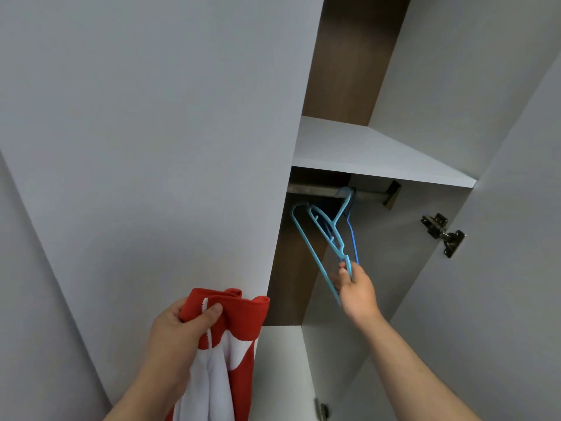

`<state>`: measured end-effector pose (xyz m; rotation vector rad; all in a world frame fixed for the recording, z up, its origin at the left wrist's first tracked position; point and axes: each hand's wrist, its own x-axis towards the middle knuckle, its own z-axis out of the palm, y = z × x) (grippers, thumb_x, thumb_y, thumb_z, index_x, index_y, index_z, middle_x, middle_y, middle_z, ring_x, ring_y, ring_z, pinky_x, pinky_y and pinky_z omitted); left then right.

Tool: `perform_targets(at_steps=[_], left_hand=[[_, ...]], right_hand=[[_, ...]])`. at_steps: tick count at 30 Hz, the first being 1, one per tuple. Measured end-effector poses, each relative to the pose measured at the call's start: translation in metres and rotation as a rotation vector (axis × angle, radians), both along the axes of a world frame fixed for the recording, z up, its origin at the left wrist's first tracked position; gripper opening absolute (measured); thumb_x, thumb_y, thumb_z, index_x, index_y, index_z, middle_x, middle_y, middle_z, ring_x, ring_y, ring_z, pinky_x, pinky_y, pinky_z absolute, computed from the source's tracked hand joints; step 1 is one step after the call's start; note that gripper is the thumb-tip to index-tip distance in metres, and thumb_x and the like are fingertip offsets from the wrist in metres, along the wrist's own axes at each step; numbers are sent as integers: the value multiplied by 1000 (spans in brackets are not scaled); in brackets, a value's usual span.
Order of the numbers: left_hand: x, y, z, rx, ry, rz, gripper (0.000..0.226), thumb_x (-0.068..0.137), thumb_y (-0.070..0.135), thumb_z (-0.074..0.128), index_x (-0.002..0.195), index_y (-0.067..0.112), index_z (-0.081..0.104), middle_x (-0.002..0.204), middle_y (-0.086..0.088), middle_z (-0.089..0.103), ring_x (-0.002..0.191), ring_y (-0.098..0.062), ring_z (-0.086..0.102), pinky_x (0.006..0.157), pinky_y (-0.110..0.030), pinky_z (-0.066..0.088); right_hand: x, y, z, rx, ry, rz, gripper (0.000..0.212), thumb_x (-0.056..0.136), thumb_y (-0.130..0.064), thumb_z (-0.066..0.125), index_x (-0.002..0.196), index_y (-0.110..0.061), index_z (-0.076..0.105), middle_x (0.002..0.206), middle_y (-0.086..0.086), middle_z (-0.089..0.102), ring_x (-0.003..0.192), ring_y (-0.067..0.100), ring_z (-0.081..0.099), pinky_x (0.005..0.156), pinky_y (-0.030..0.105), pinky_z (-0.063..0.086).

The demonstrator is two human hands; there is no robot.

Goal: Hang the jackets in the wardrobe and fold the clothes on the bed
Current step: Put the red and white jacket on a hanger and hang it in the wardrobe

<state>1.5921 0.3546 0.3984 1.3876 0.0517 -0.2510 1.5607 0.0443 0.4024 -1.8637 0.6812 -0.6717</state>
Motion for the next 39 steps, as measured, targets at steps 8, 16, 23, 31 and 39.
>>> perform_targets(at_steps=[8,16,23,31,39], left_hand=[[-46,-20,20,75,20,-163,29,88,32,70,113,17,66,104,-5,72,97,-30,69,93,-55,54],[-93,-38,18,113,-1,-393,21,88,41,65,103,26,65,84,7,74,79,-19,72,54,-21,55],[-141,-62,32,126,58,-501,45,81,51,64,119,26,61,104,-5,72,93,-27,71,81,-47,60],[-199,-71,37,-20,153,-500,60,75,46,68,126,17,59,109,-18,72,99,-39,70,91,-60,53],[-248,-66,31,-34,153,-387,37,89,33,68,121,17,60,100,-17,74,90,-37,73,85,-59,56]], right_hand=[[-100,63,25,157,-36,45,25,107,-30,36,111,-25,60,97,4,72,89,20,72,74,33,58],[-197,94,14,450,-110,116,34,107,-33,34,115,-17,62,92,17,74,76,31,71,75,46,60],[-273,84,15,524,-116,137,35,107,-31,32,118,-12,59,85,21,72,73,34,70,69,36,59],[-359,63,21,676,-96,245,37,106,-28,32,120,-9,60,77,24,66,71,40,70,88,53,56],[-389,59,51,636,-4,442,30,82,-15,60,108,-17,75,100,23,72,81,33,71,76,34,58]])
